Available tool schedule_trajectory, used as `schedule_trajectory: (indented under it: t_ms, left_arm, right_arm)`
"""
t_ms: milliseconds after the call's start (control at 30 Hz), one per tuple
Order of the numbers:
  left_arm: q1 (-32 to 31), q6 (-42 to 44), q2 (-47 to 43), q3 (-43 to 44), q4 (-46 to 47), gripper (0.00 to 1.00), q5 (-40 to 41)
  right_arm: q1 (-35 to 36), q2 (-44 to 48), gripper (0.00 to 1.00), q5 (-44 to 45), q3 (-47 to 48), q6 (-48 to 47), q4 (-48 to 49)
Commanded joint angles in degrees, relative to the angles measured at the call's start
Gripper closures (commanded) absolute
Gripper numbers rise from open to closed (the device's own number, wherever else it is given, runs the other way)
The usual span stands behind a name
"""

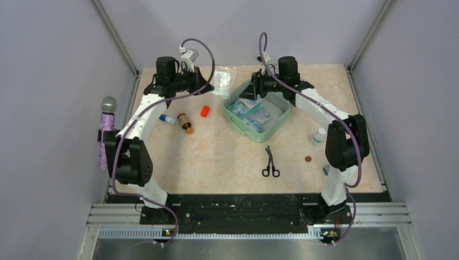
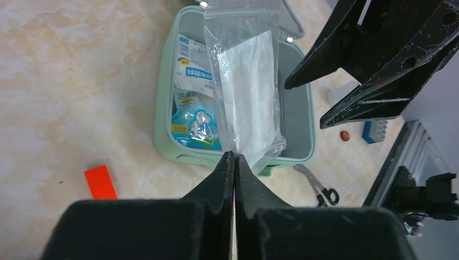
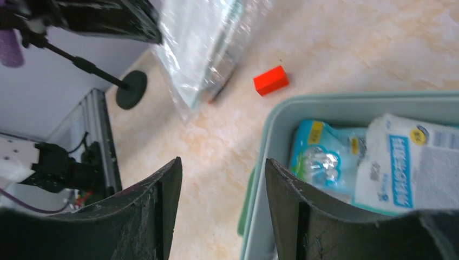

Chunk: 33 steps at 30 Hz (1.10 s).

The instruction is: Organize the medicine kit

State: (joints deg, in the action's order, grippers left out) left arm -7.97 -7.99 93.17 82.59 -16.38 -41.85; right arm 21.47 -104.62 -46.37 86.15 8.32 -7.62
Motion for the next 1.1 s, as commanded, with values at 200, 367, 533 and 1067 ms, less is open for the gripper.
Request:
schedule_trajectory:
  t_ms: [200, 367, 533, 1067]
  left_arm:
    - [-0.96, -13.86, 6.40, 3.11, 13.08, 1.00, -9.08]
    - [-1.50, -14.96, 6.83, 2.09, 14.25, 1.00, -9.54]
    - [-1.66, -14.79, 6.93, 1.88, 13.95, 1.00, -9.23]
    - [-1.88, 2.86, 0.18, -0.82, -4.41, 0.38, 9.74]
  right_arm:
    - [-0.18, -6.96, 0.46, -8.87, 5.19, 22.09, 24.62]
    - [-0.12, -8.39, 0.56, -5.88, 6.66, 23.06, 24.49]
    - [-0.12, -9.15, 0.71, -3.11, 6.51, 23.12, 23.78]
    - [-2.42, -2.93, 1.00, 24.52, 9.20, -24.55, -23.45]
